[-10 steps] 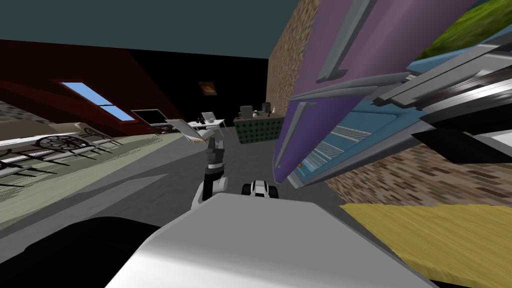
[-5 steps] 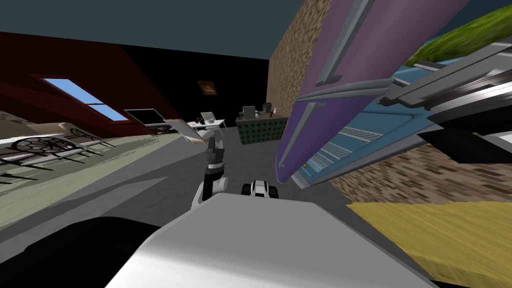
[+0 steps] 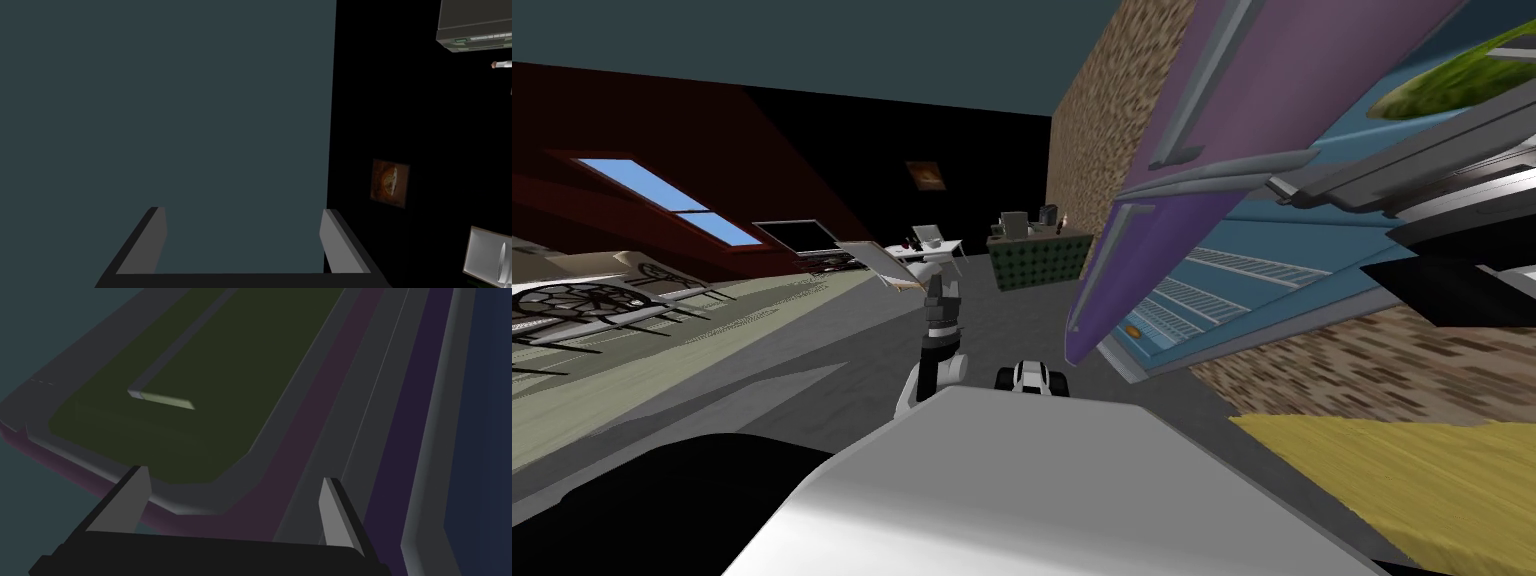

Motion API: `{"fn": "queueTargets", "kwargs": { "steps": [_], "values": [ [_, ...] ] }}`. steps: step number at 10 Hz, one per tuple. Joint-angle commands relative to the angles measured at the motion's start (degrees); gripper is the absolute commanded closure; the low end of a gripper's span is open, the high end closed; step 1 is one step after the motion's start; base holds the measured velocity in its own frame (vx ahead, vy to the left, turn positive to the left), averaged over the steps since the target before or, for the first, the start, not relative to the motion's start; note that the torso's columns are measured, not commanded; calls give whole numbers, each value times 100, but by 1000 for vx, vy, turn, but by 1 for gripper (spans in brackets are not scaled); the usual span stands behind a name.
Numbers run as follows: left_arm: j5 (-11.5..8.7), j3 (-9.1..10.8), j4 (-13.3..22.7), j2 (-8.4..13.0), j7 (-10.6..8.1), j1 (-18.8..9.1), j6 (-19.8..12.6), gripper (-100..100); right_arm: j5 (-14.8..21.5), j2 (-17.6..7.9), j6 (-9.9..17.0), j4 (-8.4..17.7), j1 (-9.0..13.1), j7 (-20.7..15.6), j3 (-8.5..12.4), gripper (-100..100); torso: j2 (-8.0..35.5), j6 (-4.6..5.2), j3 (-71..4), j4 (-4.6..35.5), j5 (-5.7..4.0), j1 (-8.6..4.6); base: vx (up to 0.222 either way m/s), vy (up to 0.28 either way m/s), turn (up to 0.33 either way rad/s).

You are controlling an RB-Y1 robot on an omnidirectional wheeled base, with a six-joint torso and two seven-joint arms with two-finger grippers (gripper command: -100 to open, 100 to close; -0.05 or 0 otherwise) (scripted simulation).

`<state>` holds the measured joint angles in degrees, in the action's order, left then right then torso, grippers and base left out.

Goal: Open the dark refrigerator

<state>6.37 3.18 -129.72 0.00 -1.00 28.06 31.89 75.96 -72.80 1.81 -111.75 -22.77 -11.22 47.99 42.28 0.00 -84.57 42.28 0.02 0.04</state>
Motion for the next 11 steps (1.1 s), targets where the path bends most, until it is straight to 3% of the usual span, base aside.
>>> {"fn": "queueTargets", "kwargs": {
  "steps": [1,2,5,6,7,9,10,11],
  "values": [
    [0,0,0,0,0,0,0,0,56,-35,151,70,-110,-85,64,-100,-1,0,0,0,-2,-5,110,257,-22],
    [0,0,0,0,0,0,0,0,47,-24,105,55,-81,-64,51,-100,5,0,3,1,-1,1,43,123,-11],
    [0,2,1,2,0,0,0,0,-102,-355,-95,302,-19,46,275,-100,-5,1,-3,-1,-13,-33,87,45,-46],
    [0,2,0,2,0,0,0,0,-133,-347,25,234,-144,28,286,-100,-6,-1,-4,-3,-7,-15,37,14,-5],
    [0,2,0,2,0,-1,0,0,-26,-189,10,179,-51,-13,164,100,10,-1,5,2,-4,-10,-39,-23,55],
    [0,2,1,2,0,-3,-1,0,20,-89,73,105,-70,-48,97,100,42,3,27,14,-6,-15,-94,-34,37],
    [0,2,1,2,0,-2,-1,0,-54,-165,174,83,-209,-36,154,100,22,3,16,9,-3,-7,-29,-11,-3],
    [0,2,1,2,0,-2,-1,0,-42,-187,155,219,-218,-74,182,-100,-9,0,-5,-2,1,3,100,137,-67]
  ]
}}
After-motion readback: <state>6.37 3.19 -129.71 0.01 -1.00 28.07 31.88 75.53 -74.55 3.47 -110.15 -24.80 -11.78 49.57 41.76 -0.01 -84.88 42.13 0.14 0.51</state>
